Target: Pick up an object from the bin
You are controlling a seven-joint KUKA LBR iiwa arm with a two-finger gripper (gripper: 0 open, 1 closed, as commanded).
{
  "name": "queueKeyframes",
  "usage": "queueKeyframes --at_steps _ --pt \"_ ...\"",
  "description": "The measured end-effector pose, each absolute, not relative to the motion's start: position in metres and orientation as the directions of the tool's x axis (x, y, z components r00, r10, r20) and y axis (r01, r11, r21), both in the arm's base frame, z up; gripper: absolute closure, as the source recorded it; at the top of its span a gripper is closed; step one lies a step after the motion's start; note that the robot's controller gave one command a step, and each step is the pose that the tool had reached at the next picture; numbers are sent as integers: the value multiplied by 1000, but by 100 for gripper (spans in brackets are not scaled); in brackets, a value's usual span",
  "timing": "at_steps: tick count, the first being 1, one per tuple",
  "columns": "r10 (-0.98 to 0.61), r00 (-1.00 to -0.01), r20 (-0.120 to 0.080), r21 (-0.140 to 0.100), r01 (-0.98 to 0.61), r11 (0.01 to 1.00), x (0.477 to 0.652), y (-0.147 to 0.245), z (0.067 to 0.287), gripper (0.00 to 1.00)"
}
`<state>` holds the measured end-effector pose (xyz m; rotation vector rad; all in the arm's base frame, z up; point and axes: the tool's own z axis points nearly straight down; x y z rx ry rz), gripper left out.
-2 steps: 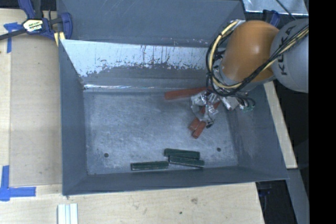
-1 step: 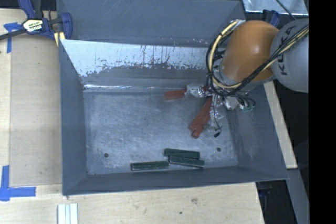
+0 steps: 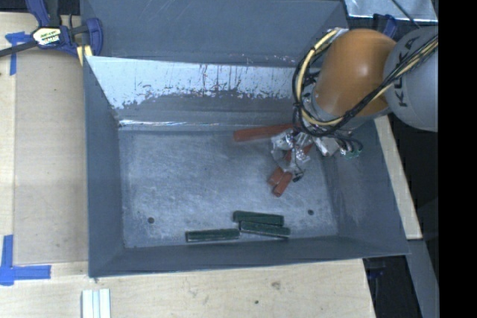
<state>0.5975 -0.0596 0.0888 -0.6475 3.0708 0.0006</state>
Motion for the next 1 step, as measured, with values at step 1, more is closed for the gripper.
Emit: queueKeyframes --at_steps 1 --pt "-403 -915 -3 0 -403 915 597 -60 89 0"
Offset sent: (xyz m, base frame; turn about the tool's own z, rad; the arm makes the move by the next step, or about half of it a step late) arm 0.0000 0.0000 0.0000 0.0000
